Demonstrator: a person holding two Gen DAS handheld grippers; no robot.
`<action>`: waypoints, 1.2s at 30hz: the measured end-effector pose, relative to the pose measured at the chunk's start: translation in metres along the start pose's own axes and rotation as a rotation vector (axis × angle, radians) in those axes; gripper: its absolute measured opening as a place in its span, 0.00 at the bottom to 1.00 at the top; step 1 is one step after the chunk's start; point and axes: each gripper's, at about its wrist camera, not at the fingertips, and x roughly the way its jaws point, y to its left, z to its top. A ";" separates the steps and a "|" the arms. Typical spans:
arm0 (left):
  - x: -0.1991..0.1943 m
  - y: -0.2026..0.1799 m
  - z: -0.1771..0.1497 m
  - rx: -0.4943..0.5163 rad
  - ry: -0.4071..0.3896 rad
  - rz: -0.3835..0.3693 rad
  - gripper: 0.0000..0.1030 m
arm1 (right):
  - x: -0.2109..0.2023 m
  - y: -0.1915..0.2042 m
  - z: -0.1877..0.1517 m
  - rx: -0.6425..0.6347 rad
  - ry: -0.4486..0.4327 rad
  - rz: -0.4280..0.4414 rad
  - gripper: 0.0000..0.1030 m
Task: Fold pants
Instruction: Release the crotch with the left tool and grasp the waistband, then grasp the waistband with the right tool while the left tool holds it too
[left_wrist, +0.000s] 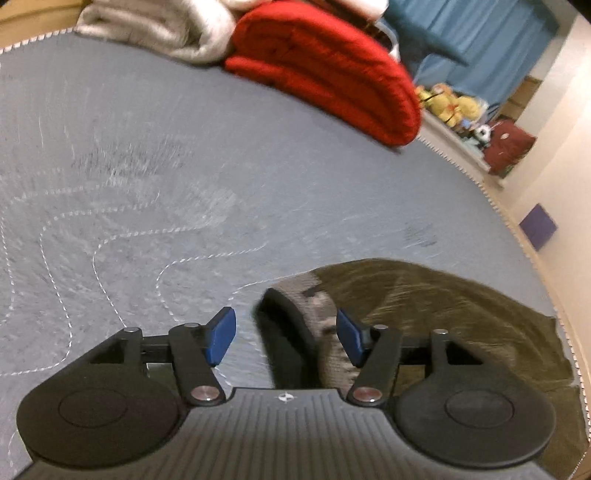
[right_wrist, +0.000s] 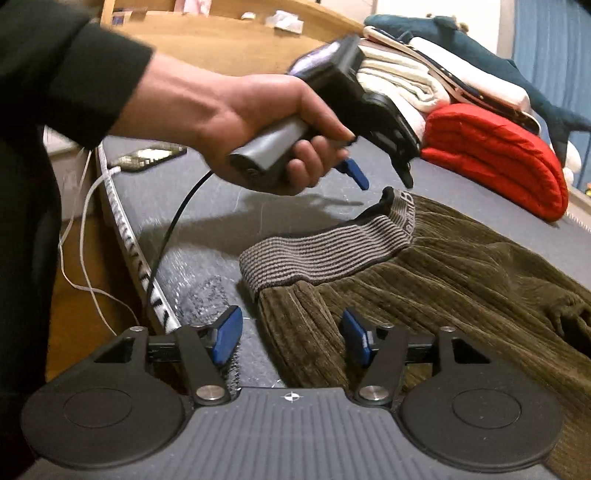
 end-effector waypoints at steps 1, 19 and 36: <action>0.007 0.004 0.000 -0.004 0.015 -0.006 0.67 | 0.001 0.002 0.000 -0.017 -0.005 -0.001 0.65; 0.008 -0.012 0.027 0.188 -0.066 -0.078 0.34 | -0.011 -0.002 0.029 -0.042 -0.107 0.016 0.13; -0.011 0.002 0.048 0.258 -0.048 0.105 0.65 | 0.038 0.049 0.060 -0.194 0.075 0.066 0.20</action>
